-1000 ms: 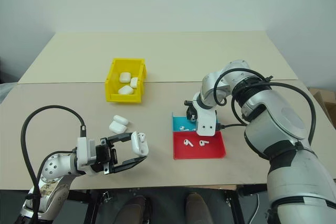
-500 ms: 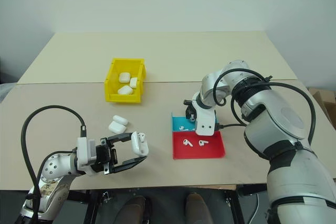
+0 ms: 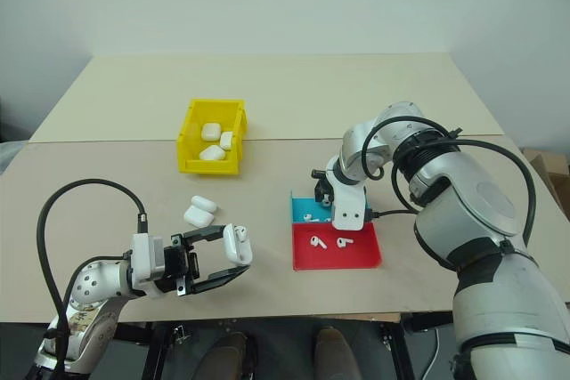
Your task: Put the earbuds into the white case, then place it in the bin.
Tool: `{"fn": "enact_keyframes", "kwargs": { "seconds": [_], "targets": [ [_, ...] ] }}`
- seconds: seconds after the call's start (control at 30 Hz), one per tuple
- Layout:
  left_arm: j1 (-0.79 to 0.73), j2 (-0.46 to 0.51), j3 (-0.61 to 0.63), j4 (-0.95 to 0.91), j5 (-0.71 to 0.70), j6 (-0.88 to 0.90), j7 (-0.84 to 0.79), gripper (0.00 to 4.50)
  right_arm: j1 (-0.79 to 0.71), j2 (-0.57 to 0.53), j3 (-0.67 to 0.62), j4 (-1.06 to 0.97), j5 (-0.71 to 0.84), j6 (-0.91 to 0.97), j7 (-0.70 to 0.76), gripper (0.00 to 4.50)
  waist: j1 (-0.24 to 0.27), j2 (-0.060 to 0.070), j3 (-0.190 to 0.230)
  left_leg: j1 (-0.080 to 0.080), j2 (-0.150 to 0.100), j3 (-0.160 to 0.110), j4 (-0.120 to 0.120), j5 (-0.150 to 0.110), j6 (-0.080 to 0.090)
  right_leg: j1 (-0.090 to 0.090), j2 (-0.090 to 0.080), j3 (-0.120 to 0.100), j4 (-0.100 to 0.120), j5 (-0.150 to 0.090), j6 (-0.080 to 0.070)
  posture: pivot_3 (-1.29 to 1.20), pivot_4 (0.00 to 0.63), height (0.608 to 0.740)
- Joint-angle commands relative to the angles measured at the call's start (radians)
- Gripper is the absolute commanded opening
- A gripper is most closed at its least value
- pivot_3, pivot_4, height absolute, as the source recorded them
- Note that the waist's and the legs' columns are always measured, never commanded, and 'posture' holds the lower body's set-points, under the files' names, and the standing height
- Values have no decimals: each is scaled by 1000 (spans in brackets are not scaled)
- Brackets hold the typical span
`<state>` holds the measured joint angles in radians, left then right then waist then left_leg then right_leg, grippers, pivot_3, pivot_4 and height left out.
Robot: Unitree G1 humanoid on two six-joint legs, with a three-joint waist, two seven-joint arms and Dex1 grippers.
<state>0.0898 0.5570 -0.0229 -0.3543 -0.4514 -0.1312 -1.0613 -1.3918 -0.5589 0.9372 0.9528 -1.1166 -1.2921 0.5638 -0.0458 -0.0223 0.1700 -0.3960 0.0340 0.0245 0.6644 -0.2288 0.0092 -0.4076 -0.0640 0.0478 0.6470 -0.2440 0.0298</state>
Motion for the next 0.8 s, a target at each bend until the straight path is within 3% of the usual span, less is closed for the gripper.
{"fn": "enact_keyframes", "kwargs": {
  "seconds": [0.03,0.07,0.17,0.8],
  "targets": [
    [-1,2,4,-27,-3,-20,2,2768,-8,1,14,3,-14,-3,-9,2185,0,0,0,0,0,0,0,0,0,0,0,0,0,0,0,0,150,740],
    [-1,1,4,-27,-3,-21,2,2768,-11,-1,20,1,-23,-11,-13,2185,0,0,0,0,0,0,0,0,0,0,0,0,0,0,0,0,150,740],
    [1,4,6,-29,-3,-19,2,2768,-3,2,11,2,-16,3,-25,1614,0,0,0,0,0,0,0,0,0,0,0,0,0,0,0,0,150,740],
    [-7,1,2,-24,-2,-23,-2,2768,-4,-2,28,-11,-29,-11,-48,1614,-1,0,0,3,2,1,-2,0,0,0,3,2,1,0,-2,0,150,740]
  ]
}}
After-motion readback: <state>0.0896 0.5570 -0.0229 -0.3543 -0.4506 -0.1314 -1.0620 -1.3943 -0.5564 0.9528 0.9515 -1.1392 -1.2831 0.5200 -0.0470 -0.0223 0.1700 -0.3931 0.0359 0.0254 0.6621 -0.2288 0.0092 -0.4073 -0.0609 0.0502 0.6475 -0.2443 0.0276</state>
